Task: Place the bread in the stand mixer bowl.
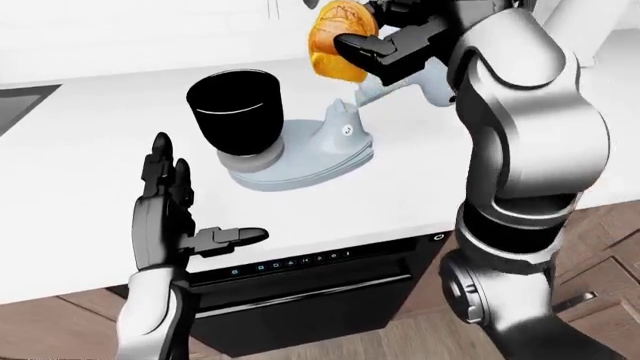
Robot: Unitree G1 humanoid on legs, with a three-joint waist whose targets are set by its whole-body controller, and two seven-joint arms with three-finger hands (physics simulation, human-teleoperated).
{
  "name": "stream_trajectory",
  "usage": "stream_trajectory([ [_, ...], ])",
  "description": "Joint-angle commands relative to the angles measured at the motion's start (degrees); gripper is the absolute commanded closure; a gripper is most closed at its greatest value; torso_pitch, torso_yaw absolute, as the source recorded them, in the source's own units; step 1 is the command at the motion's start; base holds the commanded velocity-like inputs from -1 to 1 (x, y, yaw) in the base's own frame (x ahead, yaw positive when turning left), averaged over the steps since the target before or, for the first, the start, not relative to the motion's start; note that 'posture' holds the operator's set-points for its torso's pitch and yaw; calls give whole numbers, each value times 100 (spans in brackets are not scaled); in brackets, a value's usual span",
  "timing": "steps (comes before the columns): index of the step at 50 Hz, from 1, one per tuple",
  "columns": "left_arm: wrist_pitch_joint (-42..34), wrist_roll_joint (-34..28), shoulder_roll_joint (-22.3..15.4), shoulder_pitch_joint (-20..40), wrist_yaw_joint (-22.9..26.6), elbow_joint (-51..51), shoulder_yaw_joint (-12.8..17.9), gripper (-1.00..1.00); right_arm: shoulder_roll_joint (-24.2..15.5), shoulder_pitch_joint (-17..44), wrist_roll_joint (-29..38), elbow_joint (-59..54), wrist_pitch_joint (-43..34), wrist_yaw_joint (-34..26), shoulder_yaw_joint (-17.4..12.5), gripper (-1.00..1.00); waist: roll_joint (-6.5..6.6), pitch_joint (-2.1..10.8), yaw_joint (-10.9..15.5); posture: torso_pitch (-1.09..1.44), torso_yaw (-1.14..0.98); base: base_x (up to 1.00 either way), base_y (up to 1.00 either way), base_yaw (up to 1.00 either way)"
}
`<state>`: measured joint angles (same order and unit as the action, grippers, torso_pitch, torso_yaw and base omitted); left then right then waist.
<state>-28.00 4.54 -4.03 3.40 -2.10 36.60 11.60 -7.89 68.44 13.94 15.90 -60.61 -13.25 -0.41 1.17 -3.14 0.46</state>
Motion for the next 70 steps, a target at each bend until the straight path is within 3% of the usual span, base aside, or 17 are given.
stream_trajectory([
  [1,230,-16,-25,78,-8,182,-5,-100,-31,359,-32,33,423,130,-87,100,13,166,-5,0,0,0,0,0],
  [38,391,58,-17,-27,13,133,82,-100,399,876,-153,-1238,1241,101,93,100,20,147,7,0,0,0,0,0],
  [70,436,125,-53,-32,10,72,191,-100,657,1597,-383,-3979,3026,85,78,100,55,168,-24,0,0,0,0,0],
])
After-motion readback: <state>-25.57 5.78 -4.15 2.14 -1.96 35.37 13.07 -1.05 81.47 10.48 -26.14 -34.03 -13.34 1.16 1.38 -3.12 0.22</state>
